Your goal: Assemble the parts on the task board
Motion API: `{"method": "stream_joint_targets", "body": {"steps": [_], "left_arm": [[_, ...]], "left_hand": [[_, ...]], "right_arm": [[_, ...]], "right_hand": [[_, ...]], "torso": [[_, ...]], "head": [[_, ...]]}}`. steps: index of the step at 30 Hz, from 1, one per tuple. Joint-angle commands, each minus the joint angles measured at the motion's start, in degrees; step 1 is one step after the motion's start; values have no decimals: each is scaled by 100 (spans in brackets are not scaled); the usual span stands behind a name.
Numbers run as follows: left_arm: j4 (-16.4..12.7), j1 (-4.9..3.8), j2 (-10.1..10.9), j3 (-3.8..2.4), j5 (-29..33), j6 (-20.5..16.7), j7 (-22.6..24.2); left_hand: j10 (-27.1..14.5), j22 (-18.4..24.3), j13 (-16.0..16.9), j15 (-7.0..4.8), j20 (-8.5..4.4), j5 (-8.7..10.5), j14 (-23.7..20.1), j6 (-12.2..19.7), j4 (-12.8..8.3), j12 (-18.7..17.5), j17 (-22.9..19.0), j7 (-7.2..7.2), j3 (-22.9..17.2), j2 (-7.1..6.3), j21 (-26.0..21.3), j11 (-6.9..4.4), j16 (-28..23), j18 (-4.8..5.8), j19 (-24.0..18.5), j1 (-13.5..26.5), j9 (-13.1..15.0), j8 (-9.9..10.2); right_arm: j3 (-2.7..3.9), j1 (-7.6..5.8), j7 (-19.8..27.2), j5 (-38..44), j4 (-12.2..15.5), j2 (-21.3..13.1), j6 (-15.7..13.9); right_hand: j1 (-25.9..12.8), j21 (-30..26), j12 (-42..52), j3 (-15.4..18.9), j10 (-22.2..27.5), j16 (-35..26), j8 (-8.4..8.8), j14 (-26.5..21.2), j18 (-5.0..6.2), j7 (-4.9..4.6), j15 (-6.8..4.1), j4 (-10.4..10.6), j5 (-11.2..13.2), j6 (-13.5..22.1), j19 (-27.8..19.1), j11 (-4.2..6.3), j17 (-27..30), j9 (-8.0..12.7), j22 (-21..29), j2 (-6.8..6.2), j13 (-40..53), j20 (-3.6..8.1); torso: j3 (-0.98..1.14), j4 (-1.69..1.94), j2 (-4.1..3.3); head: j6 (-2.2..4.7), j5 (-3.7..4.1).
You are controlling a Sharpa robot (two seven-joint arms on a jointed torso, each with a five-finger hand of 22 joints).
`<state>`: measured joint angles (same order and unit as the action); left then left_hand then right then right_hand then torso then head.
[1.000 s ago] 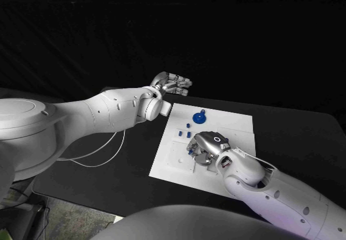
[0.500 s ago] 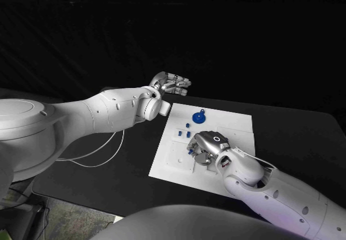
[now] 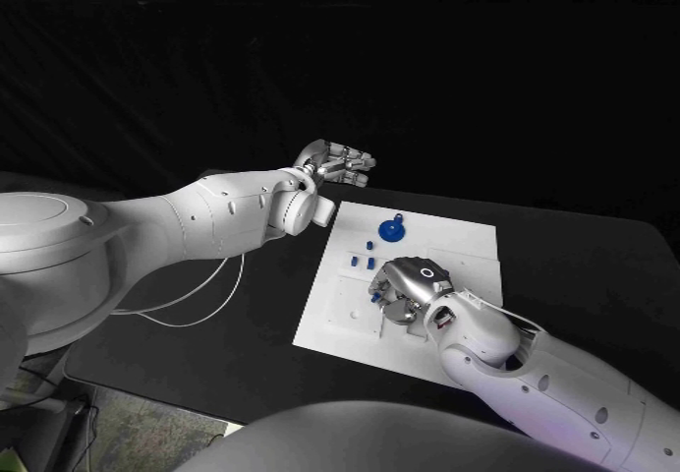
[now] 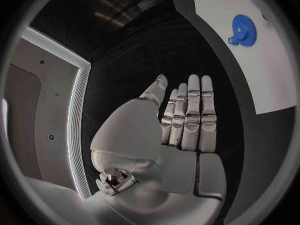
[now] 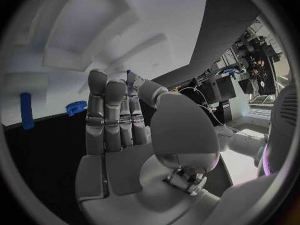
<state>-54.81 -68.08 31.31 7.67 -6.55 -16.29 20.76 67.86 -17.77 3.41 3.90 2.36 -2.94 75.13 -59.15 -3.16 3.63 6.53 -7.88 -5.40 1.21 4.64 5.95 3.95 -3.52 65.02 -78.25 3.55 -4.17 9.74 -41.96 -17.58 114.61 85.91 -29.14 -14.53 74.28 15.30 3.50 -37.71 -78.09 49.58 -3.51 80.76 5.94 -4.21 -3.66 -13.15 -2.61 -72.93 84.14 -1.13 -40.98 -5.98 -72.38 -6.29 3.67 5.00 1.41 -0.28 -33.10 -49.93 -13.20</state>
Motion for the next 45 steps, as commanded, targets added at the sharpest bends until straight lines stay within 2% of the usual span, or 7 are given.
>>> {"method": "stream_joint_targets", "body": {"steps": [1, 25, 31, 39, 41, 43, 45], "left_arm": [[0, 10, -10, -7, 28, 91, 16], [14, 9, -31, -7, 28, 126, -4], [27, 9, -49, -7, 28, 128, -9], [33, 9, -55, -7, 28, 135, -15], [33, 9, -56, -7, 28, 138, -17], [35, 9, -55, -7, 28, 137, -20], [37, 9, -54, -7, 28, 134, -27]], "left_hand": [[-30, 20, -5, -3, 43, -5, -31, 35, -3, -7, 7, 2, 40, 43, 13, 1, -20, 52, 19, 38, 9, -34], [-36, 52, -5, 0, 46, -5, -37, 40, 4, -7, 5, 2, 54, 43, 11, 3, -21, 52, 20, 34, 9, -35], [-40, 81, -4, 2, 47, -5, -43, 44, 7, -6, 3, 1, 60, 49, 12, 5, -20, 51, 22, 24, 9, -35], [-40, 81, -4, 2, 47, -5, -43, 44, 7, -6, 3, 1, 60, 49, 12, 5, -20, 51, 22, 24, 9, -35], [-40, 81, -4, 2, 47, -5, -43, 44, 7, -6, 3, 1, 60, 49, 12, 5, -20, 51, 22, 24, 9, -35], [-42, 108, -4, 3, 49, -2, -45, 44, 12, -7, 1, 0, 72, 49, 14, 6, -20, 51, 25, 22, 10, -36], [-42, 108, -4, 3, 49, -2, -45, 44, 12, -7, 1, 0, 72, 49, 14, 6, -20, 51, 25, 22, 10, -36]], "right_arm": [[-6, 9, -29, 92, 12, -13, 141], [-11, 7, -11, 120, -46, 35, 276], [-56, -3, 38, 112, -69, 62, 422], [-98, -24, 50, 58, -93, 96, 441], [-102, -28, 60, 24, -98, 101, 434], [-104, -30, 62, -3, -103, 98, 401], [-106, -32, 47, -35, -108, 92, 319]], "right_hand": [[11, -19, 16, 0, -42, -25, -19, 14, 78, -1, -20, -15, -16, -33, 163, -9, -5, -8, -8, 14, 6, 32], [-1, -38, 17, -3, -45, -31, -19, 13, 76, 0, -21, -13, -16, -37, 167, -7, -15, -9, -37, 14, 6, 32], [-3, -52, 16, 13, -38, -33, -19, 5, 73, -2, -18, -14, -16, -33, 163, -8, -18, -7, -41, 17, 6, 31], [-33, -77, 6, 58, 31, -40, -8, -19, 65, -27, -5, 0, -19, 28, 147, -27, -19, 13, -50, 17, -2, 21], [-61, -85, 12, 42, 133, -30, -12, -23, 73, -54, 27, 2, -47, 119, 143, -58, -16, 39, -55, -9, -2, -9], [-133, -93, 6, 88, 264, -17, -6, -31, 95, -92, 51, 15, -271, 244, 138, -102, -10, 83, -61, -94, -10, -35], [-165, -109, 8, 157, 325, -9, -10, -43, 116, -117, 68, 28, -348, 381, 137, -121, 1, 147, -58, -143, -10, -58]], "torso": [[-2, -2, -1], [-2, 6, 0], [0, 11, 0], [1, 10, -3], [0, 8, -1], [-2, 5, -1], [-4, 4, 0]], "head": [[-7, -3], [-7, 10], [-7, 12], [-7, 8], [-7, 11], [-7, 10], [-7, 12]]}}
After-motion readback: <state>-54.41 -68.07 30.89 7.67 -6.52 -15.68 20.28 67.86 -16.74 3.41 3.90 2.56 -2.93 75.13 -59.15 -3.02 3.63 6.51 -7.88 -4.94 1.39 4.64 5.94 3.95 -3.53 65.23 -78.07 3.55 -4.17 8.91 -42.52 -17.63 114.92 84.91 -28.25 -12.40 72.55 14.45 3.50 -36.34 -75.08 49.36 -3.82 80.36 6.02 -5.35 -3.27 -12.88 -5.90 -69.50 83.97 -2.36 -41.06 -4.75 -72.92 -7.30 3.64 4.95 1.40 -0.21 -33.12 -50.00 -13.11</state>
